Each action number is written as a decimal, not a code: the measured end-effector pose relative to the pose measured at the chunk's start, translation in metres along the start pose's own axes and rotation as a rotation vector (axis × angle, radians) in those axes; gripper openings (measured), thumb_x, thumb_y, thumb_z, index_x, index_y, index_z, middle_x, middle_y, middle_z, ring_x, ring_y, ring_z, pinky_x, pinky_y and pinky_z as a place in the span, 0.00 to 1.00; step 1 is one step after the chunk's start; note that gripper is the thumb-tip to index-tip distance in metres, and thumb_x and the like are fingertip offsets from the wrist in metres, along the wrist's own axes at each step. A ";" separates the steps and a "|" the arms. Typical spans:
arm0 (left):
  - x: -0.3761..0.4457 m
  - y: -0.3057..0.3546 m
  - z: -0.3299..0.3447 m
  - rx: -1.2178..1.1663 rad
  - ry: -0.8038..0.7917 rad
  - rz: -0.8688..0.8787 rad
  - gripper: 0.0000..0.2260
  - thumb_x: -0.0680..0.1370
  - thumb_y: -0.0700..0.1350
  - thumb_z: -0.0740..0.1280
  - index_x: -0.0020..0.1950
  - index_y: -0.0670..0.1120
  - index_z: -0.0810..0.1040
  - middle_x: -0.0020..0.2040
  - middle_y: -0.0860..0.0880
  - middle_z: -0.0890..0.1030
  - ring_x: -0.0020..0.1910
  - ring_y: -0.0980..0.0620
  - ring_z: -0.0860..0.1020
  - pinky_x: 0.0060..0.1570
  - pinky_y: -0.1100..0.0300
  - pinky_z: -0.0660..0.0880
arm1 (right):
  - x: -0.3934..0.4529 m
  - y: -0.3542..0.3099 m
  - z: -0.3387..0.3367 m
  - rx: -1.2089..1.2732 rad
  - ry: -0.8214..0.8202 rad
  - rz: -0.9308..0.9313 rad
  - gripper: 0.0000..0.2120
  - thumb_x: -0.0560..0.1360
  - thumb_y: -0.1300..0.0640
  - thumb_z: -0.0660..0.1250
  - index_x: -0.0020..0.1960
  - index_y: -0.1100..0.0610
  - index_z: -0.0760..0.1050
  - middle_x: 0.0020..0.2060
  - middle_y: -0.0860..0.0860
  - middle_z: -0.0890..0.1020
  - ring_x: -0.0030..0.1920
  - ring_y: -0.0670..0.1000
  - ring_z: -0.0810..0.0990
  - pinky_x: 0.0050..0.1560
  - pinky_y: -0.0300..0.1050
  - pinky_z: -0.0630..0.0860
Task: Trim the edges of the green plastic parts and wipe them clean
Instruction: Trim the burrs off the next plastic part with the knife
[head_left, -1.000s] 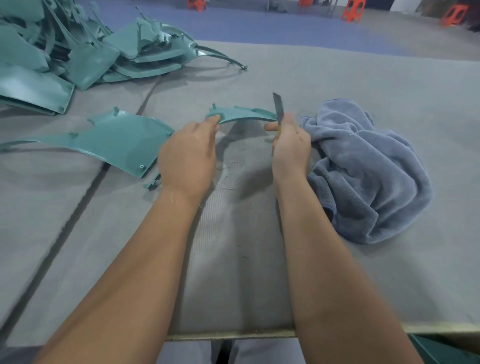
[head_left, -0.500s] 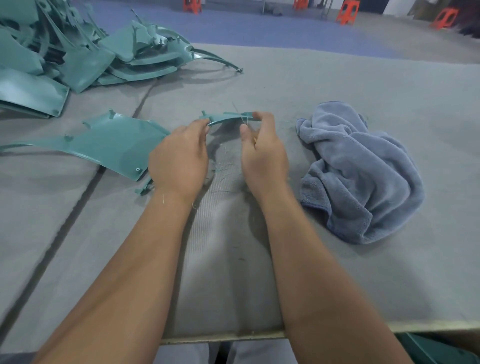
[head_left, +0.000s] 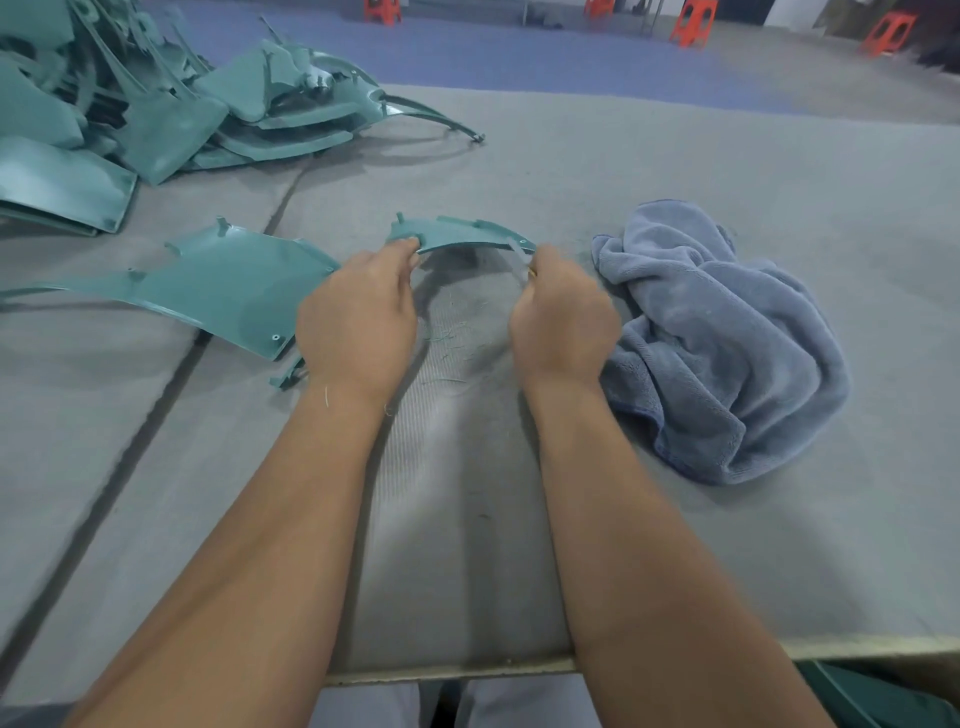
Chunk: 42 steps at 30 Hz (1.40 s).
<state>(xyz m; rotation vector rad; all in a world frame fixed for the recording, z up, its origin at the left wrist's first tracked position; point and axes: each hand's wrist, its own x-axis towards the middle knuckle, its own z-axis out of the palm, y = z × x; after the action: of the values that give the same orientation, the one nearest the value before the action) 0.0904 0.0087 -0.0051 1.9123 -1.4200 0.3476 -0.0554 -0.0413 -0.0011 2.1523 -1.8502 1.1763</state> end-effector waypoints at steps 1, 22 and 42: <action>0.000 0.000 0.000 0.004 0.001 0.001 0.15 0.84 0.49 0.56 0.66 0.52 0.77 0.50 0.44 0.82 0.47 0.38 0.79 0.38 0.48 0.73 | 0.001 0.002 0.000 0.003 0.010 0.016 0.09 0.75 0.64 0.58 0.50 0.57 0.75 0.43 0.55 0.81 0.40 0.59 0.75 0.34 0.45 0.57; -0.002 0.000 -0.001 -0.038 0.011 0.032 0.16 0.84 0.52 0.55 0.66 0.53 0.77 0.51 0.45 0.82 0.48 0.42 0.79 0.40 0.50 0.72 | 0.006 0.006 0.003 0.166 0.017 0.200 0.04 0.77 0.61 0.59 0.48 0.55 0.72 0.31 0.47 0.68 0.35 0.54 0.65 0.32 0.46 0.56; 0.010 -0.004 -0.014 -0.067 0.410 0.335 0.13 0.79 0.39 0.65 0.49 0.56 0.84 0.53 0.61 0.82 0.56 0.52 0.69 0.55 0.52 0.56 | 0.035 0.015 -0.009 0.977 -0.188 0.764 0.12 0.76 0.61 0.62 0.33 0.56 0.73 0.36 0.54 0.77 0.38 0.53 0.73 0.38 0.43 0.70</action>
<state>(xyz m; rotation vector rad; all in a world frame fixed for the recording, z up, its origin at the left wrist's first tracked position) 0.1009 0.0116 0.0093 1.4394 -1.4415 0.7913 -0.0734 -0.0698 0.0194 1.8985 -2.6777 2.5346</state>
